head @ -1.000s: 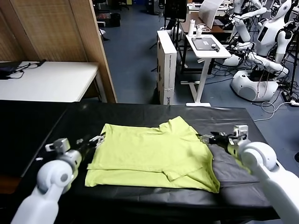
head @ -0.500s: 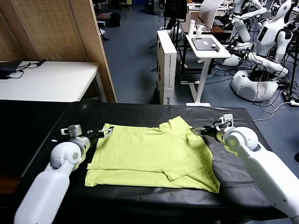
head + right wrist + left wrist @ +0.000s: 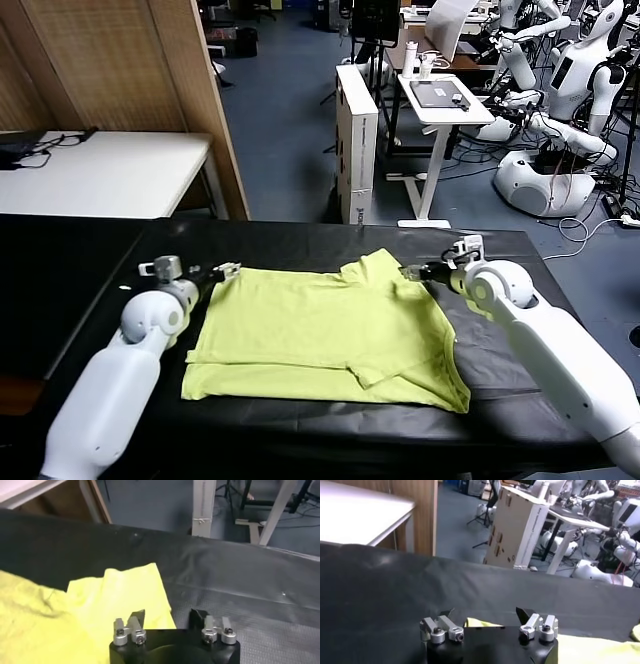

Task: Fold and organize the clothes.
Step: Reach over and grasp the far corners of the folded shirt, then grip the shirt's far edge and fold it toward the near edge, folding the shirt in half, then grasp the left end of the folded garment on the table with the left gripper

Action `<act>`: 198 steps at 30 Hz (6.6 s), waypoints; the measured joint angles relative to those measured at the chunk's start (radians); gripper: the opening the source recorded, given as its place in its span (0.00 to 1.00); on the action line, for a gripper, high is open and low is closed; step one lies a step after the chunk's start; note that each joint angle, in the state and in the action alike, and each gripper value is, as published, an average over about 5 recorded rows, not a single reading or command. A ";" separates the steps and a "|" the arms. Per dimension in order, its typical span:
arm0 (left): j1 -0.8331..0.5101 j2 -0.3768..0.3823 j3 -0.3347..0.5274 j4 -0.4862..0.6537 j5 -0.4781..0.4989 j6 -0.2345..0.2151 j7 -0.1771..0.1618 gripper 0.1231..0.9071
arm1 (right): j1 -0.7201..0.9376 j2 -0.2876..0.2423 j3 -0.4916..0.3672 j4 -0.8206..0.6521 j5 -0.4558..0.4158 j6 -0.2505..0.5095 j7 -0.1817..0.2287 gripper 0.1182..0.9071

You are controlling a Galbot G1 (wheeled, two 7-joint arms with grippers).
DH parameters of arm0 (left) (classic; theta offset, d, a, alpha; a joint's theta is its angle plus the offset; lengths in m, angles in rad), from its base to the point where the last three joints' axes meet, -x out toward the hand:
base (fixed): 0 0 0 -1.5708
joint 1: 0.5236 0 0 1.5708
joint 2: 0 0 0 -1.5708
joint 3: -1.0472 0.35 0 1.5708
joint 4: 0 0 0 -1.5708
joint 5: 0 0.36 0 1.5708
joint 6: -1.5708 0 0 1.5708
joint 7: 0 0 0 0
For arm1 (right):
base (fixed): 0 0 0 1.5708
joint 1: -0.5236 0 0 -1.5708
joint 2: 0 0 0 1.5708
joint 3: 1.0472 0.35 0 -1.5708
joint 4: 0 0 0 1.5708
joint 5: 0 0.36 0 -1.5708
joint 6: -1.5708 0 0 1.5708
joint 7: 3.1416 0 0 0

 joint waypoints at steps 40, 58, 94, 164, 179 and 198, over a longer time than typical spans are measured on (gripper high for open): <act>-0.005 -0.002 0.024 0.066 0.020 -0.017 0.038 0.07 | 0.001 0.006 -0.023 0.005 -0.074 0.102 -0.052 0.03; 0.052 0.053 -0.018 -0.065 -0.035 -0.014 0.026 0.05 | -0.174 -0.109 0.140 0.238 -0.075 0.154 -0.068 0.03; 0.666 0.136 -0.309 -0.621 -0.017 -0.005 0.004 1.00 | -0.811 -0.268 0.421 0.747 -0.138 -0.028 0.124 0.49; 0.484 -0.056 -0.204 -0.405 0.091 -0.033 -0.033 0.91 | -0.694 0.094 0.549 0.461 -0.158 0.070 0.128 0.10; 0.478 -0.055 -0.217 -0.391 0.099 -0.050 -0.024 1.00 | -0.691 0.131 0.552 0.439 -0.170 0.180 0.141 1.00; 0.517 -0.014 -0.269 -0.436 0.101 -0.066 -0.001 1.00 | -0.833 0.035 0.659 0.623 -0.167 0.280 0.019 1.00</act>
